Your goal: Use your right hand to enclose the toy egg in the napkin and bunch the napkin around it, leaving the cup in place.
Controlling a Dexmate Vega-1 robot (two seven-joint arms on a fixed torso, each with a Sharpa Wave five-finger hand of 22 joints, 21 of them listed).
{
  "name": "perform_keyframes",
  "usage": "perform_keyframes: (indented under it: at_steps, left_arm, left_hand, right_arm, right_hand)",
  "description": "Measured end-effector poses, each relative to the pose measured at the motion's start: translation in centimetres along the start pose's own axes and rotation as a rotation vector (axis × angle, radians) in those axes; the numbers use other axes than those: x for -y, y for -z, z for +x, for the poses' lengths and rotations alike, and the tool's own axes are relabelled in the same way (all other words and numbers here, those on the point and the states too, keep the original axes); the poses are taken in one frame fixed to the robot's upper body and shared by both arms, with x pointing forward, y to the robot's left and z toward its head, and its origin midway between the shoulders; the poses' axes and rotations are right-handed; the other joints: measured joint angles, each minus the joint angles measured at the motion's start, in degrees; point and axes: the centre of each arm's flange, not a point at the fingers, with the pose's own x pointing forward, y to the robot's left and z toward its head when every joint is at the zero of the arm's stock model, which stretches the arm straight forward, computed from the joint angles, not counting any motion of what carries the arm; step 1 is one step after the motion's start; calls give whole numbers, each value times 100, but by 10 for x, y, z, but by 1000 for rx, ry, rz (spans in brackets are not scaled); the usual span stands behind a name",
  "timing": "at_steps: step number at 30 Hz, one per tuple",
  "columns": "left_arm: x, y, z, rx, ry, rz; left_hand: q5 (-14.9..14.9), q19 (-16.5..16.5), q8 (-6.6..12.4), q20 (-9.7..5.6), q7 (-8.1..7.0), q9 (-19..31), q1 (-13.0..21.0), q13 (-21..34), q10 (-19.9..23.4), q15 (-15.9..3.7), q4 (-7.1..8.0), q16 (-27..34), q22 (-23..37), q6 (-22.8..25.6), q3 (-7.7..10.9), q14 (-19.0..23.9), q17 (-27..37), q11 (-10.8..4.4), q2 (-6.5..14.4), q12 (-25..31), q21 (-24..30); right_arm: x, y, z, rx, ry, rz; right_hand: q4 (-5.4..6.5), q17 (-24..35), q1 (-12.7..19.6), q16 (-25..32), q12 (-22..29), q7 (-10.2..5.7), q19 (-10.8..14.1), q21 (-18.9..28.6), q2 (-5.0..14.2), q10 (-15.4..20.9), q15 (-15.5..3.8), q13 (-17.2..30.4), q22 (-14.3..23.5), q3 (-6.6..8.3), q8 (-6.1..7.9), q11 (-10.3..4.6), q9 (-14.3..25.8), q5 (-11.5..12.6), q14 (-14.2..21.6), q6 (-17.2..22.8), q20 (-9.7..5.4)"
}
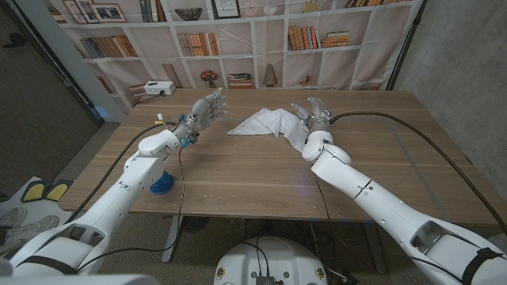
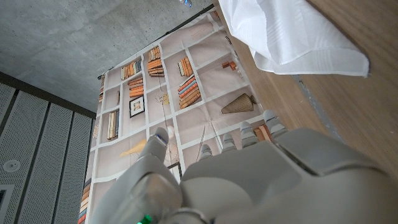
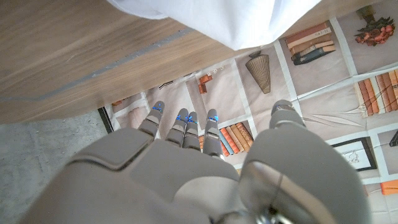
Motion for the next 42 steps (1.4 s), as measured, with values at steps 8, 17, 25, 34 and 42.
perform_keyframes:
  at_steps: [8,17,25,34,42]
  left_arm:
    - [2,-3,-2,5,5,4]
    - [2,-3,-3,6,9,5]
    - [3,-3,-3,7,14,4]
    - [5,-3,-2,11,19,3]
    - [5,-4,-1,14,19,4]
  left_hand:
    - [0,0,0,0,0,0,0,0,0,0,0,0,0,0,0,0,1,0,0,0,0]
    - [0,0,0,0,0,0,0,-1,0,0,0,0,0,0,0,0,1,0,0,0,0]
    - [0,0,0,0,0,0,0,-1,0,0,-17,0,0,0,16,0,2,0,0,0,0]
    - [0,0,0,0,0,0,0,-1,0,0,-16,0,0,0,16,0,2,0,0,0,0]
    - [0,0,0,0,0,0,0,-2,0,0,-16,0,0,0,16,0,3,0,0,0,0]
  right_arm:
    - [-4,5,-22,-32,-53,-98]
    - [-7,9,-38,-86,-109,-208]
    - [-8,13,-48,-137,-151,-324]
    - [-28,22,-55,-208,-228,-414]
    - [-39,35,-45,-290,-270,-497]
  right_hand:
    - [7,-11,-191,0,-100,69,-314,-139,-130,-551,50,27,15,-162,-21,-49,11,95,-382,-432,18]
    - [-58,-16,-198,-22,-175,182,-519,-228,-236,-1120,116,53,41,-290,-21,-37,26,204,-828,-896,18]
    - [-81,-43,-105,-22,-174,236,-616,-288,-267,-1257,126,79,42,-312,-4,5,52,288,-961,-984,22]
    - [-177,-43,24,-22,-149,318,-679,-310,-367,-1338,93,106,41,-408,5,4,52,337,-1054,-1005,24]
    - [-246,-42,29,3,-175,306,-794,-333,-522,-1354,125,132,41,-588,-44,27,52,436,-1124,-1670,7]
